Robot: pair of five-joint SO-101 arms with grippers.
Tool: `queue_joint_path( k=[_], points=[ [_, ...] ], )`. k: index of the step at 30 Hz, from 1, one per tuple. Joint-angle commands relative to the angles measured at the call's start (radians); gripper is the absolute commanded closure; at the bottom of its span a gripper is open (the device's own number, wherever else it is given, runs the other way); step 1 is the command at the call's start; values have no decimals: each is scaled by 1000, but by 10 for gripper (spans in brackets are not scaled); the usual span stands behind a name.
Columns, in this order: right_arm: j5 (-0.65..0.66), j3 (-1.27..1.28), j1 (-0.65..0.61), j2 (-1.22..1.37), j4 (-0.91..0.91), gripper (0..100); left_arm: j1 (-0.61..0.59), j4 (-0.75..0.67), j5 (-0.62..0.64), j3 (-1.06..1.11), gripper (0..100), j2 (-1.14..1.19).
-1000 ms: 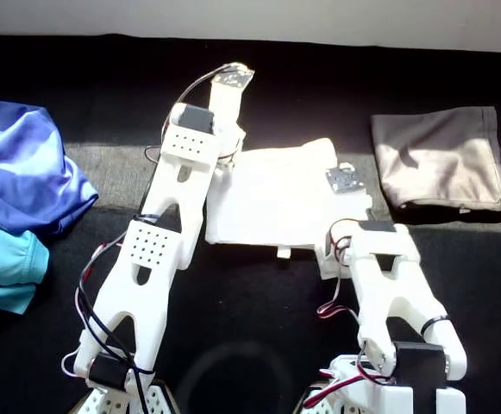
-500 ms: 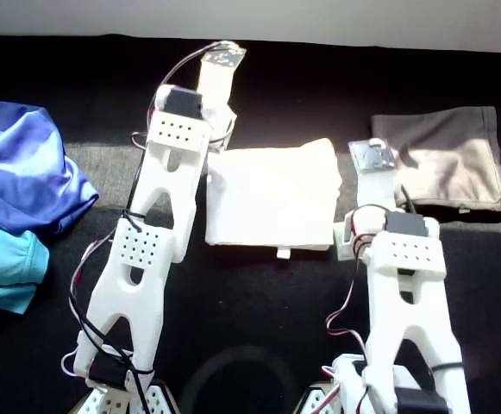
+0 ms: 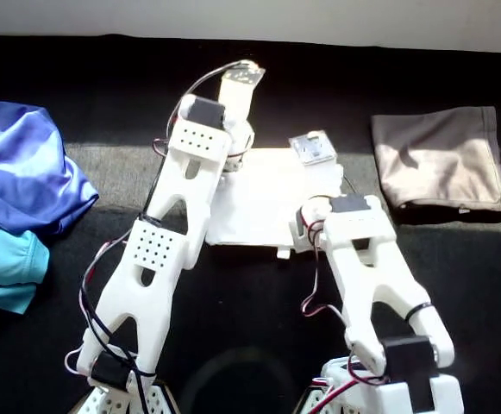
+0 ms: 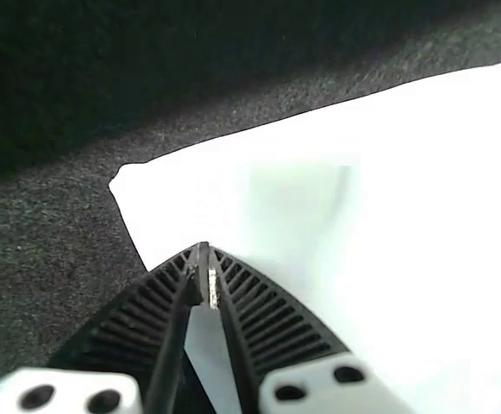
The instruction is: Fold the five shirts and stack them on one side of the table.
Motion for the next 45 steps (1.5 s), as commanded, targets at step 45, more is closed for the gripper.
queue_joint_path(
  k=[45],
  points=[
    [-92, -776, 179, 174, 274, 993, -79, 133, 32, 550, 991, -665]
  ],
)
